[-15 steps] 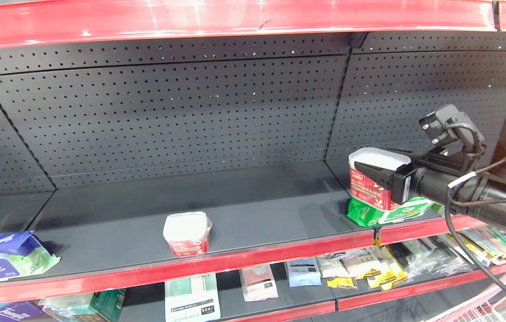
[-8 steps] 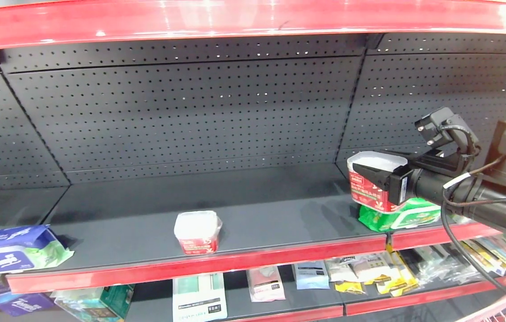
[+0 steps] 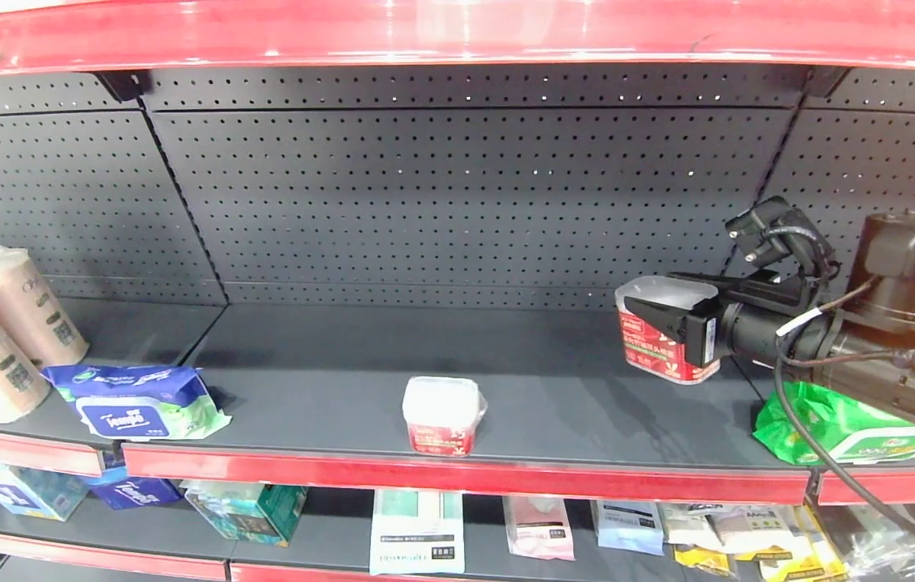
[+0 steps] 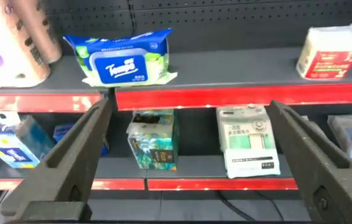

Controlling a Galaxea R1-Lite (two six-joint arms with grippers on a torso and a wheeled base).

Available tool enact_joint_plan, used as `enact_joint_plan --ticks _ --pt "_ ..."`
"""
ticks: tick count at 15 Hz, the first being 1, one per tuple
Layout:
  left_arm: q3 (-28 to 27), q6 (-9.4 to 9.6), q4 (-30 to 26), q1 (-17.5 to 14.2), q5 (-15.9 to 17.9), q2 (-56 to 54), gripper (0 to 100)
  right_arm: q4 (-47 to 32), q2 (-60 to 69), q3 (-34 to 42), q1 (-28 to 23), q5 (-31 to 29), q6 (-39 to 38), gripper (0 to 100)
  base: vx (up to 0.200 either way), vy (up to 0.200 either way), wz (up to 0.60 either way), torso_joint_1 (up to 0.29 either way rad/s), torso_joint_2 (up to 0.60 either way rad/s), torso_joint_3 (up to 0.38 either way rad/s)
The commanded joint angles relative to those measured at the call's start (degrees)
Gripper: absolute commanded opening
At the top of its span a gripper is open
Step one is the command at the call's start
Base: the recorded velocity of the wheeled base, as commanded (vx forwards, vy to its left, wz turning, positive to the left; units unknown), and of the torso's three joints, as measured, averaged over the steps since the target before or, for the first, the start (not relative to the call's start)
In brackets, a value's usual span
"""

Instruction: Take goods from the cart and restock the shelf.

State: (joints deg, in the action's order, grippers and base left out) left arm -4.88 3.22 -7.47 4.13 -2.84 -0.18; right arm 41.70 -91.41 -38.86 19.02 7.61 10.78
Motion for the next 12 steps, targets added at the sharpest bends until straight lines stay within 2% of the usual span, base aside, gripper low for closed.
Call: enact_joint_plan --ticks 1,4,5,7,8,9,10,11,12 --pt "0.31 -0.32 2.29 0.0 2.4 0.18 100 0.04 -2.02 -1.83 -0.03 2.41 0.03 0 0.0 0.0 0.0 0.0 0.0 0.0" --pt "1.8 -0.05 2.99 0.0 8.9 0.18 100 0.04 -6.42 -6.22 0.23 4.26 0.12 0 0.0 0.0 0.0 0.0 0.0 0.0" --pt "1.8 -0.05 2.99 0.0 9.7 0.18 100 0.13 -8.26 -7.45 0.76 4.35 0.12 0 0.0 0.0 0.0 0.0 0.0 0.0" --pt "1.8 -1.2 3.08 -3.25 6.36 0.18 100 2.77 -12.57 -9.48 1.9 6.46 0.12 0 0.0 0.0 0.0 0.0 0.0 0.0" --pt "1.8 -2.08 3.17 -3.52 4.69 0.18 100 6.02 -15.21 -9.65 1.9 8.13 0.3 0 0.0 0.0 0.0 0.0 0.0 0.0" --pt "1.98 -2.69 3.43 -3.61 0.64 0.27 100 9.01 -17.49 -9.56 1.9 9.0 0.39 0 0.0 0.0 0.0 0.0 0.0 0.0" --pt "1.89 -3.57 3.52 -4.66 -0.59 0.62 100 9.89 -18.37 -9.48 1.81 9.0 0.39 0 0.0 0.0 0.0 0.0 0.0 0.0" --pt "1.89 -3.57 3.43 -6.07 -0.85 0.36 100 9.98 -18.55 -9.56 1.72 9.0 0.3 0 0.0 0.0 0.0 0.0 0.0 0.0" --pt "0.83 -3.39 3.43 -10.02 -0.94 0.71 100 9.98 -18.46 -9.48 1.37 9.09 0.12 0 0.0 0.0 0.0 0.0 0.0 0.0"
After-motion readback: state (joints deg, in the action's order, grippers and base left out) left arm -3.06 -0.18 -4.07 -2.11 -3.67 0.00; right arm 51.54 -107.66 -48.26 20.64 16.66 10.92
